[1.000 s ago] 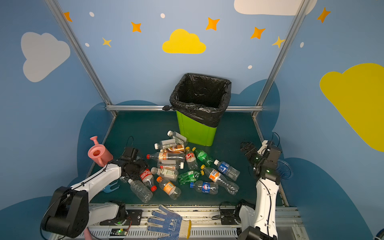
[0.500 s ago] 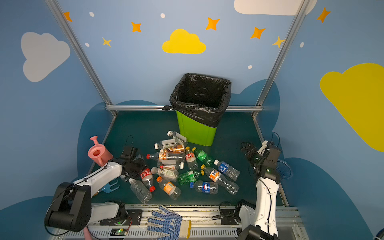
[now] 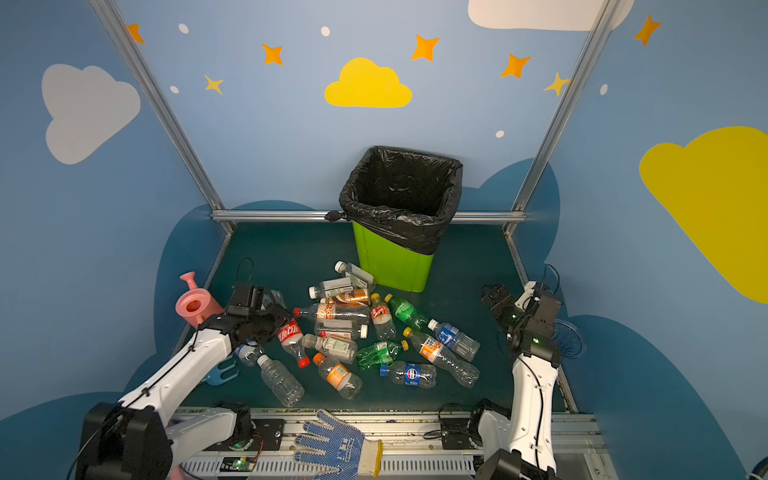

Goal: Throw the plastic bottles in the bin
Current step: 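Grasp the clear crushed bottle with the left gripper and lift it, then swing the left gripper over the bin and release the crushed bottle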

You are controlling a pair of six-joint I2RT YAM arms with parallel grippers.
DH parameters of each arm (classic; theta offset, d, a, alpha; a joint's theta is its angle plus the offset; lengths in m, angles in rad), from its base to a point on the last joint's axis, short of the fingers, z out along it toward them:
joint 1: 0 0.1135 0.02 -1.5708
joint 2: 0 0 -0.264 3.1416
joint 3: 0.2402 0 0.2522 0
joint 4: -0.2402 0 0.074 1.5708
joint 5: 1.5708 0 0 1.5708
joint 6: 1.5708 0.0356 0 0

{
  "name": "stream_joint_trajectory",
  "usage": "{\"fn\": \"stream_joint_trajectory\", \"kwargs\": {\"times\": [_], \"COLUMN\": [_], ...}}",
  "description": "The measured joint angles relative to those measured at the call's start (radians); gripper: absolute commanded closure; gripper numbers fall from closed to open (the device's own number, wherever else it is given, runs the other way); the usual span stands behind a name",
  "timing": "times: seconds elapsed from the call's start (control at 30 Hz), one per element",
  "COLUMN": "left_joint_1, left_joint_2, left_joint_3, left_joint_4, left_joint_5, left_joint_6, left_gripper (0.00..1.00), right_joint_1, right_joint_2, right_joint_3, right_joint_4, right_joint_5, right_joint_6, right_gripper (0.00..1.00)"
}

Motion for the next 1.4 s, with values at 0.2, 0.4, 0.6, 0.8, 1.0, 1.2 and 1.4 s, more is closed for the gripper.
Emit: {"fn": "stream_joint_trajectory", "kwargs": {"times": [0.2,0.4,0.6,0.8,1.0,1.2,1.4], "left_joint_1": [0.046,0.087,0.104,0.104,0.061,-0.250,-0.381], "left_joint_2": [-0.115,-0.161,-0.142,-0.089,0.059,0.661,1.136], "left_joint_3": [0.128,0.317,0.613,0.850,0.982,1.602,1.899], "left_joint_4": [-0.059,-0.078,-0.023,0.172,0.400,0.304,0.111], "left_joint_5": [-0.043,-0.088,-0.157,-0.209,-0.199,-0.179,-0.154], "left_joint_6": [0.023,0.068,0.142,0.185,0.150,0.226,0.258], "left_gripper": [0.47,0.45,0.45,0.46,0.45,0.27,0.00], "right_joint_1": [0.000,0.000,-0.001,-0.005,-0.006,-0.006,-0.006], "right_joint_2": [0.011,0.029,0.043,0.044,0.043,0.037,0.006], "right_joint_3": [0.003,0.030,0.056,0.068,0.068,0.068,0.068], "right_joint_4": [0.000,0.000,0.004,0.010,0.017,0.023,0.014], "right_joint_5": [0.000,-0.001,-0.004,-0.008,-0.016,-0.039,-0.066], "right_joint_6": [-0.003,-0.003,-0.002,-0.002,0.005,0.005,-0.008], "right_gripper": [0.02,0.02,0.02,0.02,0.02,0.02,0.02]}}
